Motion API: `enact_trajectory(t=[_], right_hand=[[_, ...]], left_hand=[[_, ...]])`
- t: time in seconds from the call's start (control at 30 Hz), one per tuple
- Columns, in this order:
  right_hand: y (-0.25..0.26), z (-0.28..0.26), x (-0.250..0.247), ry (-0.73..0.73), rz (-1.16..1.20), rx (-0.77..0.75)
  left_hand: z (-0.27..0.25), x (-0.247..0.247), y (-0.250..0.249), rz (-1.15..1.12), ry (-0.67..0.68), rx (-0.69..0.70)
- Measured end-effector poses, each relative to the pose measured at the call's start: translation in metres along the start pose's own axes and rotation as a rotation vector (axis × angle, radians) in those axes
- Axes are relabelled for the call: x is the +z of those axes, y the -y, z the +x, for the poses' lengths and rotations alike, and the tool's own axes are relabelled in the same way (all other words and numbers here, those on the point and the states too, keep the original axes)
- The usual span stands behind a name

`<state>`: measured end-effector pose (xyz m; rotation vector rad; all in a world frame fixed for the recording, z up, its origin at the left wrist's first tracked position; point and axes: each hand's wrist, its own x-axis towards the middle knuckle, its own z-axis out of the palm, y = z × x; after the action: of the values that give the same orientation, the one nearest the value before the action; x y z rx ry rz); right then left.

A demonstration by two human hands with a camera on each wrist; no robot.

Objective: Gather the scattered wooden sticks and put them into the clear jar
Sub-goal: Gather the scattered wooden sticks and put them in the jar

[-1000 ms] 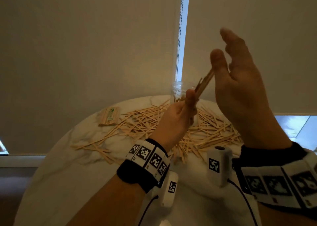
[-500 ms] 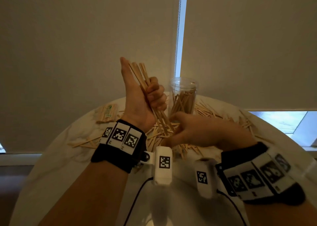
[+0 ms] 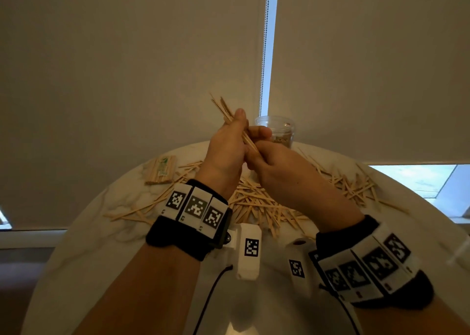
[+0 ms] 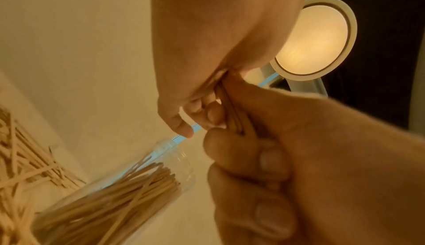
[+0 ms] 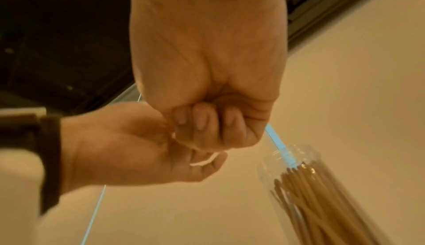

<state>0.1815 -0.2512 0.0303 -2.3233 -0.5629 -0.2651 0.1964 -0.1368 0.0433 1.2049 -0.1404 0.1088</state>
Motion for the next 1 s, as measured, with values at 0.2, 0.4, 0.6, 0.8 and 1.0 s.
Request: enact_trajectory(t=[0.2,0.4,0.6,0.8,1.0], right_hand=[[-0.009,-0.002,-0.013,0.113,-0.171,0.014],[0.006,-0.006,-0.015,0.289,-0.166,-0.018],[-0.002,-0.002,-0.017,0.106,-0.349,0.085],[-0.012,-0.002,-0.021,0.099,-0.352,0.156],[-0.011,0.001,-0.023,0.012,-0.422,0.095]], left_hand=[[0.004,-0.023,-0.014,-0.102,-0.091,-0.031],[0.006,-0.032,-0.025,-0.091,-0.014,-0.020],[0.001,-0.017,-0.019,0.282,0.052,-0.014],[0.009,-0.025,-0.015,0.286,-0.176,0.138],[-0.001,-0.009,-0.003,0.519,0.088,-0.019]])
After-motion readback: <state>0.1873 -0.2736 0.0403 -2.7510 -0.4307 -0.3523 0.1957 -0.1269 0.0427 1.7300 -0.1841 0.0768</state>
